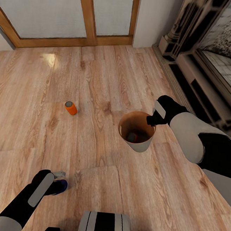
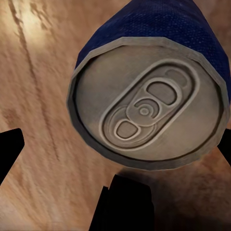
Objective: Put the three can of soda from the living room inside the tash can in the kitchen.
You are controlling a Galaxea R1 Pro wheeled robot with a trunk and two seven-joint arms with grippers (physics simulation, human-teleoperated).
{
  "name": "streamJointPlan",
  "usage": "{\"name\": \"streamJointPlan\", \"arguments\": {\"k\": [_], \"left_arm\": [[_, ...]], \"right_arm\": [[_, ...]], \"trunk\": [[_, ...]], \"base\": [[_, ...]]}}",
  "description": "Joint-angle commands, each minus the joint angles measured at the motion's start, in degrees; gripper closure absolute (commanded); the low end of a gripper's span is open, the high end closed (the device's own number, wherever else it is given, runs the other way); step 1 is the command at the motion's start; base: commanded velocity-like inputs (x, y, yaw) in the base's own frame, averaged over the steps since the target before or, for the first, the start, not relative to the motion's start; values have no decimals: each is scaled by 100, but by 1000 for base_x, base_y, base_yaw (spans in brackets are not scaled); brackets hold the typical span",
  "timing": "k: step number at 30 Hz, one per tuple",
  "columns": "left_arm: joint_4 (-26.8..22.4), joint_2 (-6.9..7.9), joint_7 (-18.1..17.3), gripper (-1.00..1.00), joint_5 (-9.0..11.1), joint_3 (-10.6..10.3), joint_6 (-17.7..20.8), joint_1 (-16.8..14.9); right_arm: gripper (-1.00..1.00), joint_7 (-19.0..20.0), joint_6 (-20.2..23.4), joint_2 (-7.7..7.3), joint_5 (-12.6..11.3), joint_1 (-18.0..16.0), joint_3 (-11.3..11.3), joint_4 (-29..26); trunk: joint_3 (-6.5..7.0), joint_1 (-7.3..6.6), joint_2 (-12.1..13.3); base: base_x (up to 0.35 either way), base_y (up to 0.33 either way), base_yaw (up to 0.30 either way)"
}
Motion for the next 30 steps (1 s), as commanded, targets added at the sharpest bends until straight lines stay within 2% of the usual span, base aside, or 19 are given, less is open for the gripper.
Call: {"name": "streamJointPlan", "arguments": {"k": [1,5,6,8,11,30], "left_arm": [[2,-2,0,-100,0,-3,0,-3],[2,-5,2,-100,1,-3,-3,-3],[2,-6,4,-100,0,-3,-4,-3],[5,-9,8,-100,-1,-3,-6,0],[3,-10,9,-100,-1,-3,-6,0],[4,-15,3,-100,-32,-18,-9,6]], "right_arm": [[100,20,0,-4,45,75,-136,-45],[100,15,0,0,43,-75,-141,88],[100,14,0,2,44,-150,-142,150],[100,12,0,10,45,-518,-144,393],[100,12,0,-11,46,-647,-144,476],[100,11,0,-19,68,-834,-127,559]], "trunk": [[-2,4,2],[-2,4,2],[-2,4,2],[-2,4,2],[-2,4,2],[-2,4,2]], "base": [[0,0,0],[0,0,0],[0,0,0],[0,0,0],[0,0,0],[0,0,0]]}}
